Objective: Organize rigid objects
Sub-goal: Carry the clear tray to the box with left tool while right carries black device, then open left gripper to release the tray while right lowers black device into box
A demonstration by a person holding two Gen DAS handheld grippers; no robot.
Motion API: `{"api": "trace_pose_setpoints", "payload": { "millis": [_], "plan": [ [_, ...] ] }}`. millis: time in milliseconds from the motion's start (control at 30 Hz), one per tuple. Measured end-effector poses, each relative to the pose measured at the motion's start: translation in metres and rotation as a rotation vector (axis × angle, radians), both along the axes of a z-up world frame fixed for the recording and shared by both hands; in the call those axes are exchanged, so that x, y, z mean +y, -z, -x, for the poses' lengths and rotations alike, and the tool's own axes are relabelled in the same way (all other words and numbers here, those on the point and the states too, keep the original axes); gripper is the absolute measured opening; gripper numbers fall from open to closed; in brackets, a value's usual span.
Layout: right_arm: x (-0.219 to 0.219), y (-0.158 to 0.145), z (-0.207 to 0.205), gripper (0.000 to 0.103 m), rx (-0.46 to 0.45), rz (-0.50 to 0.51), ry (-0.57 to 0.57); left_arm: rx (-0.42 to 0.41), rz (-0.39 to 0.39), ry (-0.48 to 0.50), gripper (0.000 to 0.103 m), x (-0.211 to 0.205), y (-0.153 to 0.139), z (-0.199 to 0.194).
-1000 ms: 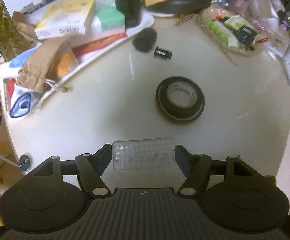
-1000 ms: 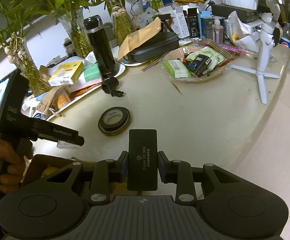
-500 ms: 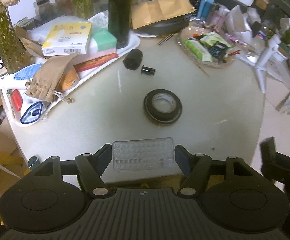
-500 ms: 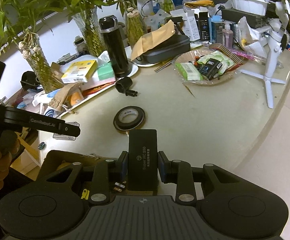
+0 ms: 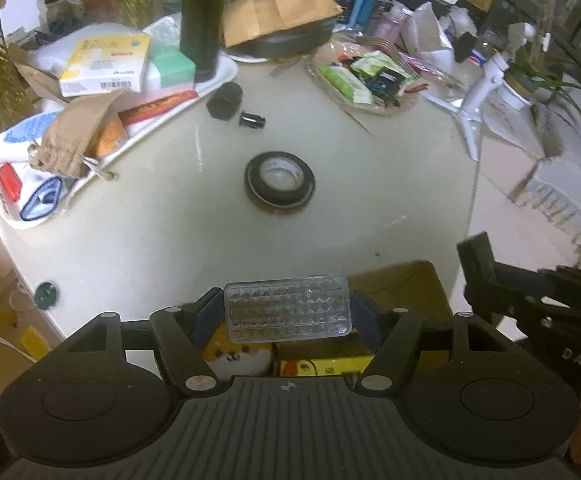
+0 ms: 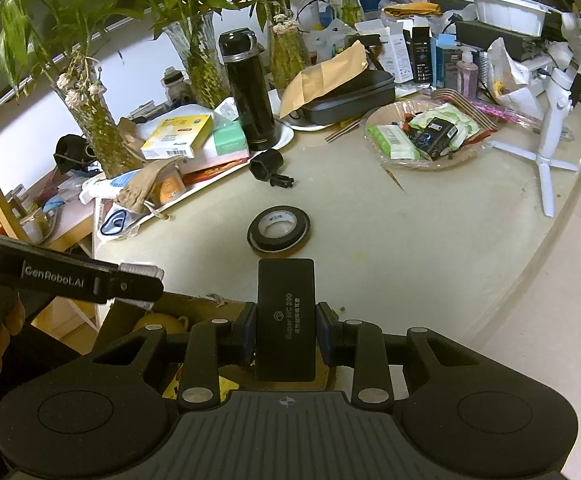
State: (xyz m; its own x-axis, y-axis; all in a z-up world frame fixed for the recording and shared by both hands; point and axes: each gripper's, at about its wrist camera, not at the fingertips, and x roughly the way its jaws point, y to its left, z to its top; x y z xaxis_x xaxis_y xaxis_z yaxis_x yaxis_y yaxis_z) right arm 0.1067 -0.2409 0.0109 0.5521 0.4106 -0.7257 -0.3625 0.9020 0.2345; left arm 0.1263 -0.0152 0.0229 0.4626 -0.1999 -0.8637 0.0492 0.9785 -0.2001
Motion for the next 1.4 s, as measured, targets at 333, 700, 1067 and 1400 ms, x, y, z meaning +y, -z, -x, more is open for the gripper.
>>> {"api": "trace_pose_setpoints", "payload": {
  "millis": [333,700,1067,1400],
  "plan": [
    [0.0,0.001,0.004,0.034,0.011,0.0,-0.002,-0.034,0.189,0.061,0.084,0.004,0.003,0.005],
    [-0.001,0.005,0.008,0.034,0.03,0.002,0.001,-0.111,0.138,0.008,0.086,0.027,-0.006,0.031],
    [0.006,0.009,0.013,0.034,0.062,0.001,-0.011,-0.2,-0.001,-0.021,0.086,0.047,-0.012,0.063],
    [0.013,0.009,0.016,0.034,0.083,0.016,-0.008,-0.224,-0.066,-0.03,0.086,0.053,-0.007,0.082]
  ]
}}
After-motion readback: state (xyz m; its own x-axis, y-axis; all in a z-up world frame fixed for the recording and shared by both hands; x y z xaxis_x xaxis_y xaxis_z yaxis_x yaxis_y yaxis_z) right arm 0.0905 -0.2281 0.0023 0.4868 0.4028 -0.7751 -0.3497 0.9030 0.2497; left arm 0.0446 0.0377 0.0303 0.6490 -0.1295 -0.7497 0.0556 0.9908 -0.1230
